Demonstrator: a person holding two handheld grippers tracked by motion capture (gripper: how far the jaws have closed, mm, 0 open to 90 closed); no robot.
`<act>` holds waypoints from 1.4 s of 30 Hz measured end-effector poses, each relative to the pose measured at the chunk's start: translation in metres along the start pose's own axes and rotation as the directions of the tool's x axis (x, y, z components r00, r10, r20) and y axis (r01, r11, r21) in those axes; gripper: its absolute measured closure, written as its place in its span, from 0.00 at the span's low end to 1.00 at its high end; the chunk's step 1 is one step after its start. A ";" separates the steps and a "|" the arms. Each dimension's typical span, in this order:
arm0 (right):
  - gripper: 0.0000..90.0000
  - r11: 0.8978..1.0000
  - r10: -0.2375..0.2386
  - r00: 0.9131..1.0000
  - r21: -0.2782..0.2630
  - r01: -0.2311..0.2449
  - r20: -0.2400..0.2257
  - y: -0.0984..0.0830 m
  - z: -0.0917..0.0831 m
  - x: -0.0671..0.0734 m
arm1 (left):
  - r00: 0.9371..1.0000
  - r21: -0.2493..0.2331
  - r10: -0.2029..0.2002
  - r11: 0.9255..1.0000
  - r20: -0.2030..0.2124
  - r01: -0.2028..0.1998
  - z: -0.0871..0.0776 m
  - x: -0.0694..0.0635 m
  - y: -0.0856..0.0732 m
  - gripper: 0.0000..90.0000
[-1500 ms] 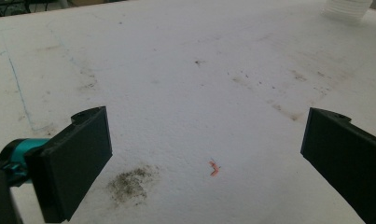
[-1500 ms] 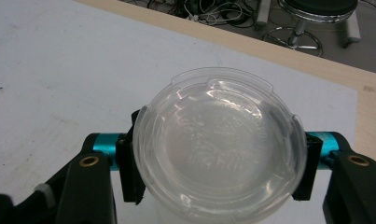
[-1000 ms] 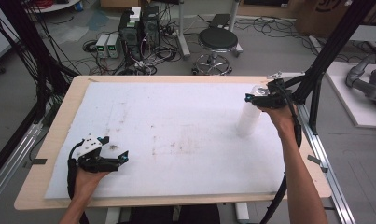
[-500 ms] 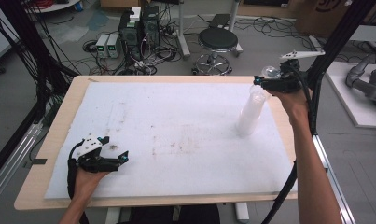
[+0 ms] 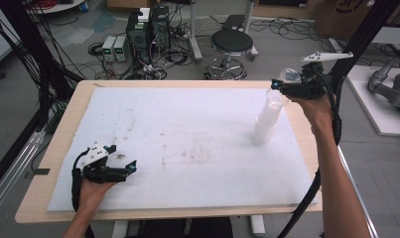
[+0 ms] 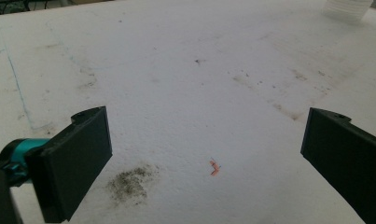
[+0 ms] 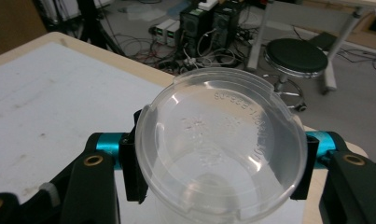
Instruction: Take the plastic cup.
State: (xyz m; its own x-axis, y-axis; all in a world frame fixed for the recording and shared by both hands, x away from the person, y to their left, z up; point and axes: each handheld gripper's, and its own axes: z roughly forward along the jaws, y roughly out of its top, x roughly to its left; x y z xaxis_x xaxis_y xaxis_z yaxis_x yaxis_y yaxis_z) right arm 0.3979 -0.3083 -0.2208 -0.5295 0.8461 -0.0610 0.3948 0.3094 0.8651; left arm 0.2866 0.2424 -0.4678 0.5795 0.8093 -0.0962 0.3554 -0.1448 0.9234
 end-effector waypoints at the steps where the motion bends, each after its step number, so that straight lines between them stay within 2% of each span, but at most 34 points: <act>1: 0.44 1.000 -0.011 1.000 -0.004 0.011 -0.014 0.000 -0.001 0.003 | 1.000 0.000 0.000 1.000 0.002 0.000 0.000 0.000 0.000 0.02; 4: 0.44 0.999 -0.030 0.998 -0.029 0.028 -0.058 -0.003 -0.005 0.017 | 1.000 -0.001 0.002 1.000 0.006 -0.002 0.000 0.000 0.000 0.02; 8: 0.44 0.997 -0.041 0.989 -0.065 0.033 -0.139 -0.012 -0.005 0.040 | 1.000 -0.002 0.001 1.000 0.008 -0.001 0.000 0.000 0.000 0.02; 10: 0.44 0.996 -0.061 0.983 -0.078 0.048 -0.173 -0.018 -0.004 0.052 | 1.000 -0.002 0.002 1.000 0.009 -0.002 0.000 0.000 0.000 0.02; 11: 0.44 0.994 -0.081 0.974 -0.095 0.062 -0.211 -0.023 -0.002 0.064 | 1.000 -0.002 0.002 1.000 0.009 -0.002 0.000 0.000 0.000 0.02; 12: 0.44 0.994 -0.081 0.974 -0.095 0.062 -0.211 -0.023 -0.002 0.064 | 1.000 -0.001 0.002 1.000 0.010 -0.002 0.000 0.000 0.000 0.02; 14: 0.44 0.991 -0.100 0.964 -0.110 0.075 -0.245 -0.029 0.001 0.076 | 1.000 -0.001 0.001 1.000 0.011 -0.001 0.000 0.001 0.000 0.02; 15: 0.44 0.988 -0.114 0.952 -0.129 0.079 -0.285 -0.035 0.004 0.088 | 1.000 -0.001 0.001 1.000 0.012 -0.001 0.000 0.001 0.000 0.02; 17: 0.44 0.985 -0.128 0.938 -0.150 0.083 -0.322 -0.042 0.008 0.098 | 1.000 -0.002 0.002 1.000 0.012 -0.002 0.000 0.001 0.000 0.02; 18: 0.44 0.985 -0.128 0.938 -0.150 0.083 -0.322 -0.042 0.008 0.098 | 1.000 -0.004 0.001 1.000 0.011 -0.001 0.000 0.000 0.000 0.02; 19: 0.43 0.982 -0.144 0.924 -0.168 0.088 -0.354 -0.050 0.012 0.108 | 1.000 -0.004 0.001 1.000 0.010 -0.001 -0.001 0.000 0.000 0.02; 20: 0.43 0.982 -0.144 0.924 -0.168 0.088 -0.354 -0.050 0.012 0.108 | 1.000 -0.005 -0.001 1.000 0.010 0.001 -0.001 0.000 0.000 0.02; 24: 0.43 0.973 -0.181 0.879 -0.212 0.094 -0.442 -0.070 0.023 0.129 | 1.000 -0.002 0.001 1.000 0.012 -0.001 0.000 0.001 0.000 0.02; 25: 0.43 0.971 -0.192 0.874 -0.217 0.103 -0.446 -0.073 0.025 0.132 | 1.000 -0.002 0.002 1.000 0.011 -0.002 0.000 0.000 0.000 0.02; 28: 0.43 0.969 -0.202 0.844 -0.225 0.099 -0.497 -0.083 0.034 0.144 | 1.000 -0.001 0.004 1.000 0.009 -0.004 0.000 0.000 0.000 0.02; 30: 0.43 0.968 -0.209 0.818 -0.235 0.093 -0.536 -0.091 0.041 0.151 | 1.000 -0.001 0.002 1.000 0.008 -0.002 0.000 0.000 0.000 0.02; 31: 0.43 0.968 -0.209 0.818 -0.235 0.093 -0.536 -0.091 0.041 0.151 | 1.000 -0.002 0.001 1.000 0.006 -0.001 0.000 0.000 0.000 0.02; 34: 0.44 0.967 -0.205 0.806 -0.243 0.078 -0.555 -0.100 0.049 0.157 | 1.000 -0.003 0.001 1.000 0.005 -0.001 0.000 0.000 0.000 0.02; 36: 0.44 0.969 -0.202 0.806 -0.231 0.083 -0.556 -0.101 0.051 0.157 | 1.000 -0.003 0.001 1.000 0.006 -0.001 0.000 0.000 0.000 0.02; 42: 0.44 0.974 -0.190 0.796 -0.214 0.079 -0.574 -0.106 0.060 0.159 | 1.000 -0.004 0.001 1.000 0.005 -0.001 0.000 0.000 0.000 0.02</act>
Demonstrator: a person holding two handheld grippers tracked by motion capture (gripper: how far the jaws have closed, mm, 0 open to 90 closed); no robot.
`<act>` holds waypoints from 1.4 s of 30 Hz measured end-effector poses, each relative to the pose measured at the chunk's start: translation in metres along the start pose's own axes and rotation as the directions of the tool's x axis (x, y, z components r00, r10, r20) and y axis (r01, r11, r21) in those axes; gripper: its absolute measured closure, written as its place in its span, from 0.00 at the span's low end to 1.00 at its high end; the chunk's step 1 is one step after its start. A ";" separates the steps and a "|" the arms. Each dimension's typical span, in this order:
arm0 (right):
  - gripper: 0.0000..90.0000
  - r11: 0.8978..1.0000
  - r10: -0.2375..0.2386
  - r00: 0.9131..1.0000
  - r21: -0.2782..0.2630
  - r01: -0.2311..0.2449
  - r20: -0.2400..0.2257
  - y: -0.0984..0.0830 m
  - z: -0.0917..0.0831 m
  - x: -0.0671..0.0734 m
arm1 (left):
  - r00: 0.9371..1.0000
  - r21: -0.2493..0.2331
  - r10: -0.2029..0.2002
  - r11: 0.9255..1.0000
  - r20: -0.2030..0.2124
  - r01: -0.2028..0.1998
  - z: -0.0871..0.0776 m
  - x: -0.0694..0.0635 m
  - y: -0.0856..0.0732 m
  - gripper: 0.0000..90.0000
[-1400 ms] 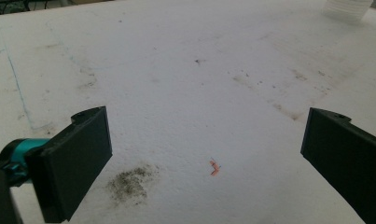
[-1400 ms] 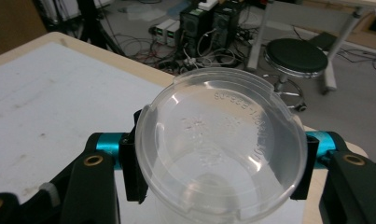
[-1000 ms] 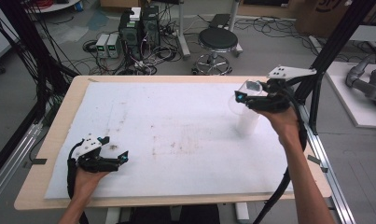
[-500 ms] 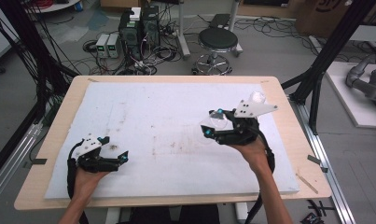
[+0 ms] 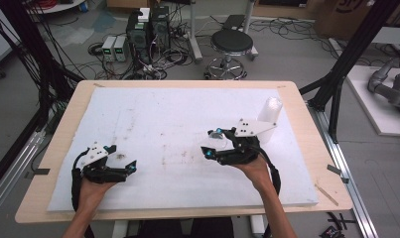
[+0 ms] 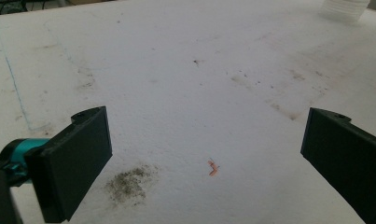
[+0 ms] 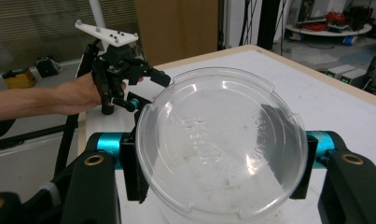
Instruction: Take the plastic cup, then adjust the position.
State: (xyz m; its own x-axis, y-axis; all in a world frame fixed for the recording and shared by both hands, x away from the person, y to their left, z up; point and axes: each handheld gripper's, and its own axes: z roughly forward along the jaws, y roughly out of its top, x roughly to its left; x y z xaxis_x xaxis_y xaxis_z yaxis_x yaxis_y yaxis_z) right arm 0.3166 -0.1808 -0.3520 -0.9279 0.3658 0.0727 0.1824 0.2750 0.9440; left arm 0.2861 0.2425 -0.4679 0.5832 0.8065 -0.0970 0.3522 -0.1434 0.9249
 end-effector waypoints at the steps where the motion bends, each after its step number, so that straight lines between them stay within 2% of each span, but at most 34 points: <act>1: 0.44 1.000 0.004 1.000 0.001 -0.004 0.003 -0.001 0.001 -0.001 | 1.000 0.001 0.003 1.000 0.001 -0.003 0.000 0.000 0.000 0.02; 8: 0.45 1.000 0.004 1.000 -0.008 -0.004 0.002 -0.003 0.003 -0.003 | 1.000 0.000 0.009 1.000 -0.007 -0.009 0.000 0.000 0.000 0.02; 19: 0.45 1.000 0.008 1.000 -0.006 -0.008 -0.002 -0.003 0.002 -0.005 | 1.000 -0.020 -0.012 1.000 0.009 0.012 -0.002 0.002 -0.001 0.02; 23: 0.45 1.000 0.006 1.000 -0.005 -0.006 -0.006 -0.003 0.002 -0.005 | 0.999 -0.020 -0.010 1.000 0.038 0.011 -0.002 0.003 0.000 0.02; 25: 0.45 1.000 0.003 1.000 -0.003 -0.003 -0.010 -0.003 0.003 -0.005 | 0.998 -0.016 0.013 1.000 0.060 -0.012 -0.002 0.004 0.001 0.02; 28: 0.45 1.000 -0.003 1.000 -0.001 0.003 -0.019 -0.002 0.003 -0.004 | 0.994 -0.037 0.032 0.999 0.100 -0.029 -0.005 0.004 0.007 0.02; 30: 0.45 1.000 -0.007 1.000 -0.004 0.007 -0.028 -0.001 0.003 -0.003 | 0.989 -0.054 0.055 0.997 0.134 -0.048 -0.007 0.003 0.013 0.02; 32: 0.45 1.000 -0.005 0.999 -0.008 0.004 -0.041 0.001 0.004 -0.003 | 0.978 -0.065 0.085 0.995 0.190 -0.074 -0.008 0.002 0.020 0.02; 34: 0.45 1.000 -0.008 0.999 -0.010 0.007 -0.052 0.002 0.004 -0.002 | 0.960 -0.089 0.111 0.992 0.256 -0.091 -0.008 0.000 0.028 0.02; 36: 0.45 1.000 -0.010 0.998 -0.009 0.010 -0.060 0.003 0.004 -0.001 | 0.940 -0.109 0.142 0.988 0.311 -0.113 -0.008 -0.002 0.035 0.02; 37: 0.45 1.000 -0.010 0.998 -0.009 0.010 -0.063 0.003 0.004 0.000 | 0.928 -0.114 0.156 0.986 0.338 -0.124 -0.008 -0.003 0.039 0.02; 39: 0.45 1.000 -0.014 0.997 -0.010 0.013 -0.074 0.004 0.004 0.001 | 0.898 -0.125 0.170 0.984 0.406 -0.129 -0.008 -0.005 0.045 0.02; 42: 0.45 1.000 -0.010 0.996 -0.013 0.009 -0.093 0.006 0.006 0.003 | 0.857 -0.140 0.186 0.981 0.481 -0.135 -0.007 -0.009 0.055 0.02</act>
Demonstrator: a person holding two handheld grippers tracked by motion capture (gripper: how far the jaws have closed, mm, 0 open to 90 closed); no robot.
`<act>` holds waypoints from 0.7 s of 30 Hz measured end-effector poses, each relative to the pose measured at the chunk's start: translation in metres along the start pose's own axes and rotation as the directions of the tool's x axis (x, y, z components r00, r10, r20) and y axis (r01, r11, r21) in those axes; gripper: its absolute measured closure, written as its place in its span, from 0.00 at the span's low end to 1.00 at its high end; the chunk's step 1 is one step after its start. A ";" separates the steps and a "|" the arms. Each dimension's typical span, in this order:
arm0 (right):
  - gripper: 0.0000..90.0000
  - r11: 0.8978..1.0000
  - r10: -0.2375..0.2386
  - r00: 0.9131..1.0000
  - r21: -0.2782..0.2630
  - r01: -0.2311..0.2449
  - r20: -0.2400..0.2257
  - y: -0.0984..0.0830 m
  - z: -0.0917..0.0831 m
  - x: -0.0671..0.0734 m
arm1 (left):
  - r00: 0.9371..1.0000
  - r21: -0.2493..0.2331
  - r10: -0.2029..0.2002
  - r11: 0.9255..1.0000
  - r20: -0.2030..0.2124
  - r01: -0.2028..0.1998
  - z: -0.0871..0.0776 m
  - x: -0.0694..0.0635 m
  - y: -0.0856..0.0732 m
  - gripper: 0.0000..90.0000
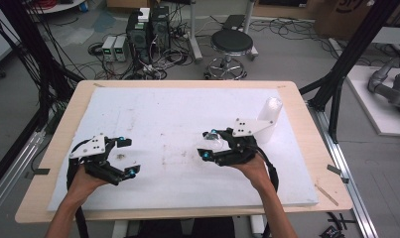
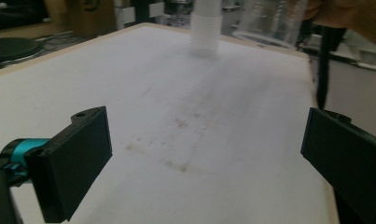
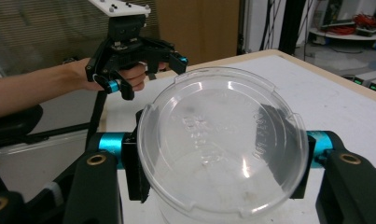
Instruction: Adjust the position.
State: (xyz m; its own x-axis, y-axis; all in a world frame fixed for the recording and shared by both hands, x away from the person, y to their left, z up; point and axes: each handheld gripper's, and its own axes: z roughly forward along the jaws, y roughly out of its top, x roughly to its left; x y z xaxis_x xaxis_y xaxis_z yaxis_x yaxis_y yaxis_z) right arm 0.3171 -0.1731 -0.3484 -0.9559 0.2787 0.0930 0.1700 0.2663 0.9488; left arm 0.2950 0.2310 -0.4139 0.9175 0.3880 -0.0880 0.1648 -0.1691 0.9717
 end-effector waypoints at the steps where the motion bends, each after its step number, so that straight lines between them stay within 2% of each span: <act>1: 0.45 1.000 0.000 1.000 0.004 0.000 -0.007 0.000 0.001 0.000 | 1.000 -0.005 0.004 1.000 0.024 -0.004 0.002 0.000 0.003 0.02; 4: 0.45 1.000 -0.006 1.000 0.011 0.007 -0.021 0.001 0.003 0.002 | 0.998 -0.016 0.022 1.000 0.067 -0.021 0.006 -0.001 0.011 0.02; 8: 0.45 1.000 -0.014 1.000 0.017 0.014 -0.027 0.001 0.005 0.003 | 0.996 -0.025 0.026 0.999 0.090 -0.024 0.015 -0.003 0.017 0.02; 13: 0.46 1.000 -0.022 0.999 0.012 0.022 -0.038 0.003 0.008 0.003 | 0.991 -0.034 0.035 0.999 0.130 -0.031 0.035 -0.010 0.023 0.02; 21: 0.46 1.000 -0.020 0.997 0.000 0.020 -0.075 0.004 0.012 0.005 | 0.980 -0.053 0.039 0.998 0.196 -0.029 0.073 -0.020 0.029 0.02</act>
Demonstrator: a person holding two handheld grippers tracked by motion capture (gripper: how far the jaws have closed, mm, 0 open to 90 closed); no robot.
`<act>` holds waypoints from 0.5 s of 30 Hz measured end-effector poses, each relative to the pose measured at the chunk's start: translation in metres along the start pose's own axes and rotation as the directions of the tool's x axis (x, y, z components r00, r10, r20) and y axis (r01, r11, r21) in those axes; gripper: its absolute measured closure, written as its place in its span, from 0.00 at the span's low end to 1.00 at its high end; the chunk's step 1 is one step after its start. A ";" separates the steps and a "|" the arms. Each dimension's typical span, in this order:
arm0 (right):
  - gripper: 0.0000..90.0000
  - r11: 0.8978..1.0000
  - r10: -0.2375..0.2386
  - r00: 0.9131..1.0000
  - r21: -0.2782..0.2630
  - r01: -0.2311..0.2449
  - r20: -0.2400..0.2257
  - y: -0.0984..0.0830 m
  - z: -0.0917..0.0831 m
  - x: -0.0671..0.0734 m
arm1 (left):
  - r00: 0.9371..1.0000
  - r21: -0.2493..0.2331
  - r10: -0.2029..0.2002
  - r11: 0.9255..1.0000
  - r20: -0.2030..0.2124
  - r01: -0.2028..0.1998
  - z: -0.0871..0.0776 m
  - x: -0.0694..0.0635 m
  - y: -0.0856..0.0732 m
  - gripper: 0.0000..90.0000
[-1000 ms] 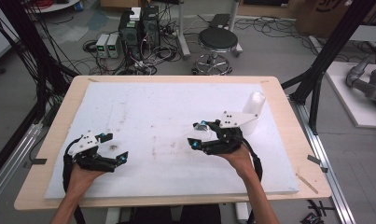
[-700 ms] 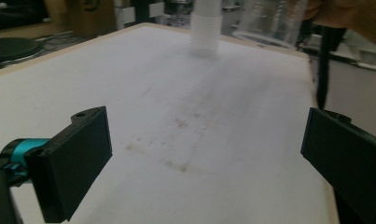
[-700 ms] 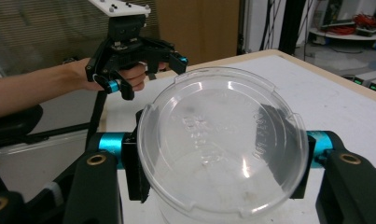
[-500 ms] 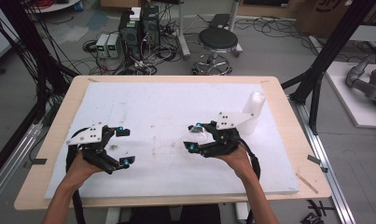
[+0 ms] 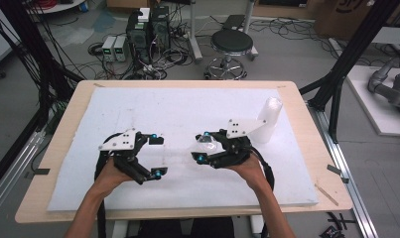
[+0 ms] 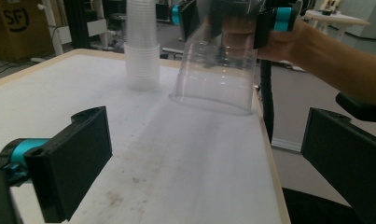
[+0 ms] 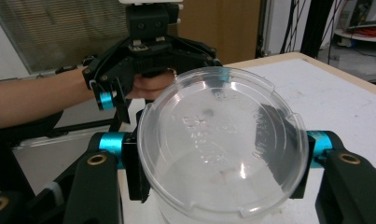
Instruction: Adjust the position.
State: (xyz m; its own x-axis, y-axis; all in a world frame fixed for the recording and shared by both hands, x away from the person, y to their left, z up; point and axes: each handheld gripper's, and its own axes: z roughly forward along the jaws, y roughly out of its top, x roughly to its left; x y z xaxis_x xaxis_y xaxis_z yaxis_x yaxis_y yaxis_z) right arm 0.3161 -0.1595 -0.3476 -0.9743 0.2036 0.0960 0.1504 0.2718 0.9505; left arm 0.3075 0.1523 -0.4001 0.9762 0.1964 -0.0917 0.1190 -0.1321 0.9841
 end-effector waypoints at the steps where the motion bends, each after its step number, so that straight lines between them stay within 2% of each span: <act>1: 0.46 1.000 0.006 1.000 0.001 -0.006 -0.007 0.000 0.000 0.000 | 1.000 -0.004 -0.002 1.000 0.010 0.002 0.004 -0.001 0.000 0.02; 7: 0.46 0.999 0.009 0.997 -0.040 -0.012 -0.075 0.000 0.003 -0.001 | 0.998 -0.022 -0.003 1.000 0.056 0.004 0.025 -0.005 0.002 0.02; 15: 0.46 0.997 0.001 0.992 -0.071 -0.011 -0.130 0.001 0.004 0.000 | 0.997 -0.048 -0.007 0.999 0.073 0.010 0.039 -0.008 0.002 0.02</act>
State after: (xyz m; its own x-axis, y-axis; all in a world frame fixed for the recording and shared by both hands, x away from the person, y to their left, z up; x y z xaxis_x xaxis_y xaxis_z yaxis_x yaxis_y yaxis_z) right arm 0.3166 -0.1556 -0.3475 -0.9876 0.0799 0.1348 0.1485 0.2024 0.9680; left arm 0.3072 0.1125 -0.4038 0.9860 0.1263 -0.1090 0.1200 -0.0833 0.9893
